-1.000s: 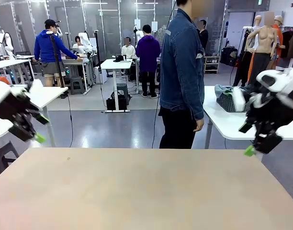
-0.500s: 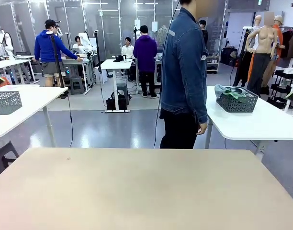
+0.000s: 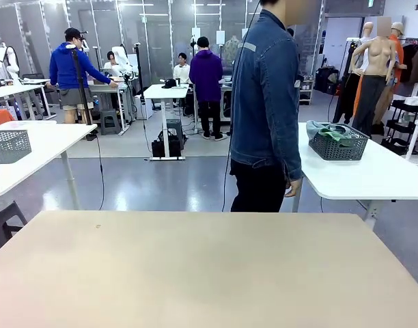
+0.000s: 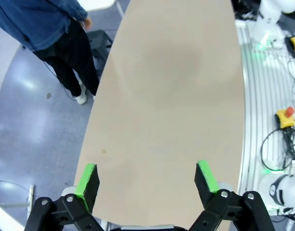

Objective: Fold the towels and place them in the basket.
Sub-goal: When a person lays out a Towel with hook on the table, fold it in half twice.

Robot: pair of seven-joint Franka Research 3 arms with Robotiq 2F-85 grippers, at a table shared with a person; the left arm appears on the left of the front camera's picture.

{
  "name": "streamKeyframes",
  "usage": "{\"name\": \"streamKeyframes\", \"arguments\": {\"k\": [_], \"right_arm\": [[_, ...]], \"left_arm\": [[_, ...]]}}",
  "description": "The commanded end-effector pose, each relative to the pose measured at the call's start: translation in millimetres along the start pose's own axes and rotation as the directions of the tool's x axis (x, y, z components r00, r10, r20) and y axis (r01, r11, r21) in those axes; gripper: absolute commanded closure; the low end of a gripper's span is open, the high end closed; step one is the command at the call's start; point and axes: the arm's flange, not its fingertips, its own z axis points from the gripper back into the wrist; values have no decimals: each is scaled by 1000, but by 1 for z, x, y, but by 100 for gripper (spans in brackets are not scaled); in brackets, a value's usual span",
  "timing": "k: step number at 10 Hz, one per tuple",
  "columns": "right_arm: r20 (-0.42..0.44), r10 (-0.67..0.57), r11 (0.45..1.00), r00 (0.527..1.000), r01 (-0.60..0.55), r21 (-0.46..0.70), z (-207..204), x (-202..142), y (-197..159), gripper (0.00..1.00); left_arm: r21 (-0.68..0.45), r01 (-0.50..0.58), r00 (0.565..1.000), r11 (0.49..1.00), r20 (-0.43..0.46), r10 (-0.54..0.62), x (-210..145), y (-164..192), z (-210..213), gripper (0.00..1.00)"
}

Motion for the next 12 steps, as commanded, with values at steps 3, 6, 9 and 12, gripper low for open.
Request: {"name": "streamKeyframes", "arguments": {"k": [3, 6, 9, 12], "right_arm": [[-7, -7, 1000, 1000, 6, -8, 4, 2, 6, 0], [-19, -25, 1000, 1000, 25, -16, 3, 2, 5, 0], [55, -62, 997, 997, 64, -34, 57, 6, 7, 0], [167, -94, 994, 981, 101, -39, 107, 15, 11, 0]], "left_arm": [[7, 1, 1000, 1000, 16, -1, -5, -4, 6, 0], [21, -21, 1000, 1000, -1, 21, -7, -1, 7, 0], [-75, -77, 994, 994, 75, 82, 5, 22, 64, 0], [-60, -66, 989, 996, 131, 73, 15, 47, 126, 0]]}}
